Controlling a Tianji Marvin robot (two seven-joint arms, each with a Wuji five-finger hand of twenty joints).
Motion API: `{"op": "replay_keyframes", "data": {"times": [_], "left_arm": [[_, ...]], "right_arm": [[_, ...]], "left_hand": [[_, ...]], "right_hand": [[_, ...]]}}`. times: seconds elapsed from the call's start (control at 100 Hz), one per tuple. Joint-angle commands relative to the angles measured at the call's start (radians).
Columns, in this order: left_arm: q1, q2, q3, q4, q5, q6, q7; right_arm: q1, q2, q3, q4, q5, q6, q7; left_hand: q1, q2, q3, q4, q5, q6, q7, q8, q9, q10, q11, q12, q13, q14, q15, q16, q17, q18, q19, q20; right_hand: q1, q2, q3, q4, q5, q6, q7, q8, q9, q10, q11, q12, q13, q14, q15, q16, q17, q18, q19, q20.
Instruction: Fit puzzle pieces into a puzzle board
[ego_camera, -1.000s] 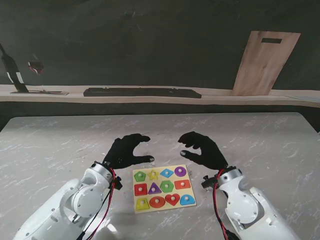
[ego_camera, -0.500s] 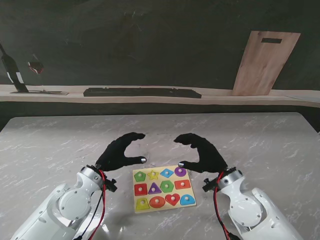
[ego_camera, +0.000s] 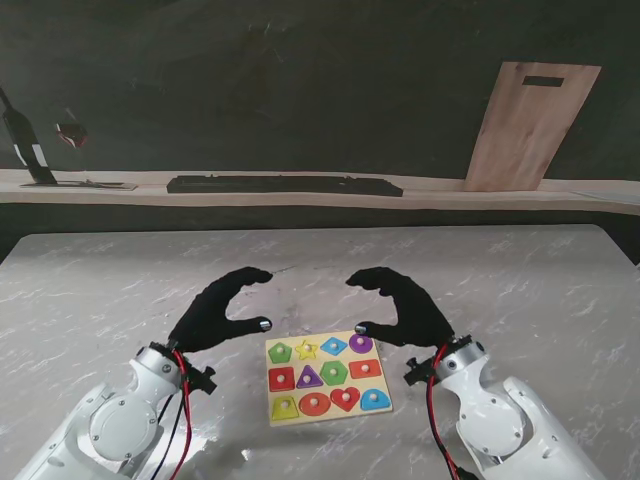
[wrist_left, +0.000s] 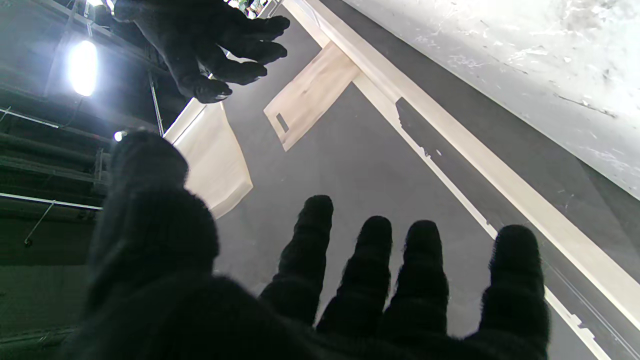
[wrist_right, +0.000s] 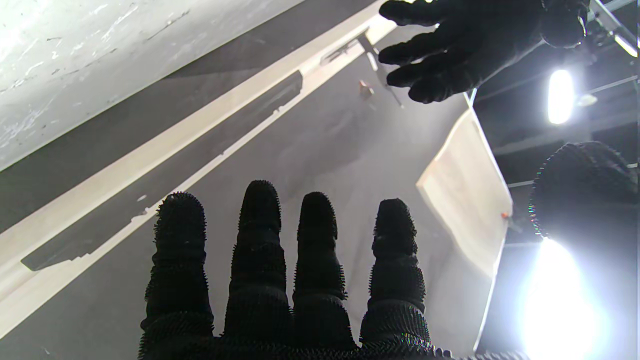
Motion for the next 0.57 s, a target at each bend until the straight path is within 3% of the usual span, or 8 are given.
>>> {"op": "replay_keyframes", "data": {"times": [0.0, 0.56], "left_arm": [[0.007, -0.003, -0.003, -0.012, 0.002, -0.002, 0.008], [0.004, -0.002, 0.007, -0.015, -0.008, 0.041, -0.005]], "right_arm": [[-0.007, -0.003, -0.005, -0.008, 0.003, -0.001, 0.0], [-0.019, -0.007, 0.003, -0.021, -0.003, -0.007, -0.02]], "left_hand": [[-0.008, 0.001, 0.006, 0.034, 0.007, -0.029, -0.026, -0.002, 0.015, -0.022, -0.029, 0.005, 0.017, -0.014, -0.02, -0.006, 0.001, -0.158, -0.016, 0.019], [0.0, 0.001, 0.007, 0.035, 0.002, -0.038, -0.077, -0.042, 0.012, -0.022, -0.041, -0.004, 0.014, -0.009, -0.03, -0.009, -0.003, -0.152, -0.035, 0.023]], "right_hand": [[-0.022, 0.022, -0.024, -0.01, -0.017, -0.01, -0.023, -0.006, -0.018, -0.027, -0.005, -0.009, -0.026, -0.024, -0.001, 0.002, -0.013, -0.023, -0.003, 0.003], [0.011, 0.088, -0.122, 0.016, -0.002, -0.014, -0.017, -0.001, -0.006, -0.029, 0.004, -0.005, -0.01, -0.031, 0.021, 0.016, -0.007, -0.019, 0.018, 0.018]]}}
